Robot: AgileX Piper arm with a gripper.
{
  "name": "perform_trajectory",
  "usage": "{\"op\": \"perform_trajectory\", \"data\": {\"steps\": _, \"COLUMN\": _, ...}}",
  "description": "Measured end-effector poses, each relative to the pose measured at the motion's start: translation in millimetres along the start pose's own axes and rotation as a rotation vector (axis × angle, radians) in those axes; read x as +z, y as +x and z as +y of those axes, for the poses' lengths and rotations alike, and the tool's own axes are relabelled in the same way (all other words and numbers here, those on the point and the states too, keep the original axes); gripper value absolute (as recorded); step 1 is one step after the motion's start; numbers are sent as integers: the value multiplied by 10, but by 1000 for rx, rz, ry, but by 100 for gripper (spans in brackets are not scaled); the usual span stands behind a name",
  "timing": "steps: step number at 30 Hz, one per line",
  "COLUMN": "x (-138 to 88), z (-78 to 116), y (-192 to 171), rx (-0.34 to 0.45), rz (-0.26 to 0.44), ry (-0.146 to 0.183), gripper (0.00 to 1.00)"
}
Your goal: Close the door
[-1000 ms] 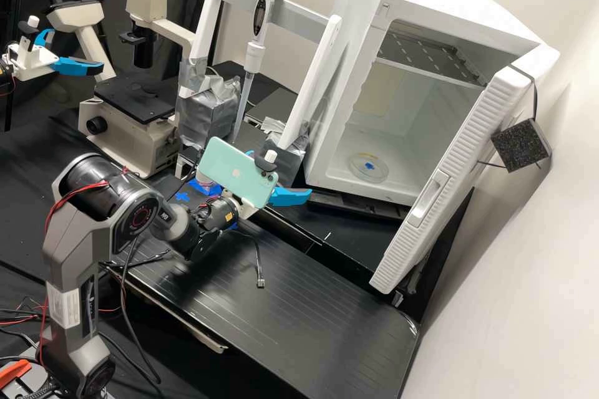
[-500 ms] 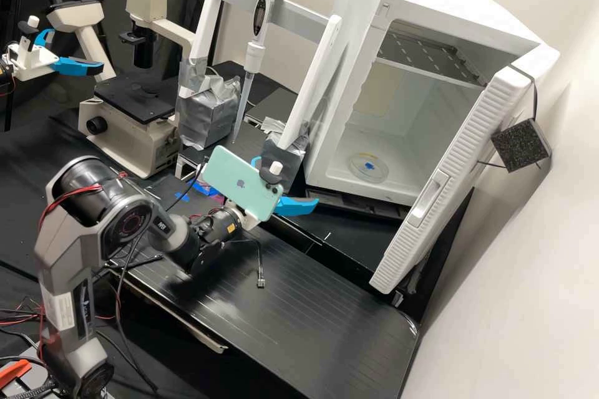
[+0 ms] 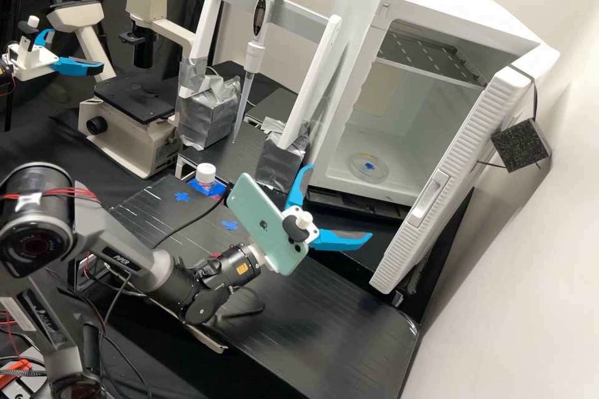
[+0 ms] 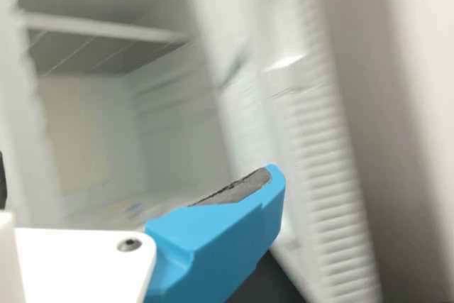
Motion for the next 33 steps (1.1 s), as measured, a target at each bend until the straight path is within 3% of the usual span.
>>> {"op": "perform_trajectory", "data": {"steps": 5, "x": 99, "z": 301, "y": -48, "rx": 116, "rz": -46, "ry": -15, "gripper": 100}}
{"op": "perform_trajectory", "data": {"steps": 8, "x": 160, "z": 400, "y": -14, "rx": 146, "rz": -63, "ry": -28, "gripper": 100}}
{"op": "perform_trajectory", "data": {"steps": 12, "x": 298, "z": 451, "y": 106, "rx": 150, "rz": -89, "ry": -18, "gripper": 100}}
{"op": "perform_trajectory", "data": {"steps": 23, "x": 555, "z": 363, "y": 576, "rx": 90, "rz": -77, "ry": 23, "gripper": 100}}
{"op": "perform_trajectory", "data": {"steps": 33, "x": 578, "z": 180, "y": 765, "rx": 19, "rz": -52, "ry": 39, "gripper": 100}}
